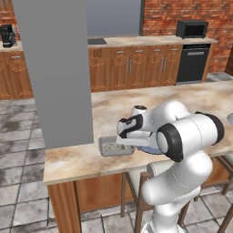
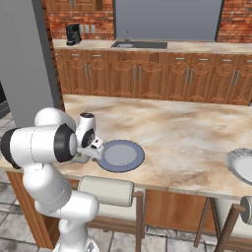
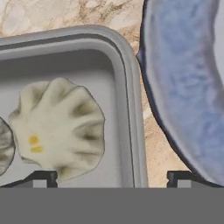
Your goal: Place two dumplings into each of the tupperware containers and then place the containers in the fridge.
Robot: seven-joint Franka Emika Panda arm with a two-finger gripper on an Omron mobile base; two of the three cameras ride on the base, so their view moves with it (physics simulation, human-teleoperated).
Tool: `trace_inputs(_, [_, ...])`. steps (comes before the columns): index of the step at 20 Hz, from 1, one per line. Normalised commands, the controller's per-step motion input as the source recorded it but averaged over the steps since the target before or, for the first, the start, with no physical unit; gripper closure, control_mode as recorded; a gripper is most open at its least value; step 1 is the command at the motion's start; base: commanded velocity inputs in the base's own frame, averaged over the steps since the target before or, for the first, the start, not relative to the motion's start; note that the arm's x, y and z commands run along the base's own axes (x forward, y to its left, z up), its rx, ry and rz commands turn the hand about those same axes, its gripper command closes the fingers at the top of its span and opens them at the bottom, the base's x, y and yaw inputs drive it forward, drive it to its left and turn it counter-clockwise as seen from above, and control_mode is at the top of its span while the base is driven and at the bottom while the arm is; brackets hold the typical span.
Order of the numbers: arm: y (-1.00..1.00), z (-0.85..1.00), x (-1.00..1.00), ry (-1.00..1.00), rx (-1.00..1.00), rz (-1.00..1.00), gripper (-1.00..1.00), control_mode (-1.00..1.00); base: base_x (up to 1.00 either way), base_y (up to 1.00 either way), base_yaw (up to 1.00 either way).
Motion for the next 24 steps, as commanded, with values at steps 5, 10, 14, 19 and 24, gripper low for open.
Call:
trace_inputs(5, [-0.01,-0.21,0.02,-0.05,0.0,-0.09,-1.0,-1.0,0.0,0.0,0.0])
trace_inputs(10, [0.0,-0.03,-0.08,-0.01,0.0,-0.11,-1.0,-1.0,0.0,0.0,0.0])
trace_inputs(14, [0.0,-0.13,0.0,0.0,0.0,-0.1,-1.0,-1.0,0.0,0.0,0.0])
trace_inputs(19, [0.0,-0.1,0.0,0.0,0.0,-0.06,1.0,-1.0,0.0,0.0,0.0])
trace_inputs(24, [0.01,0.0,-0.07,-0.03,0.0,-0.02,1.0,-1.0,0.0,0.0,0.0])
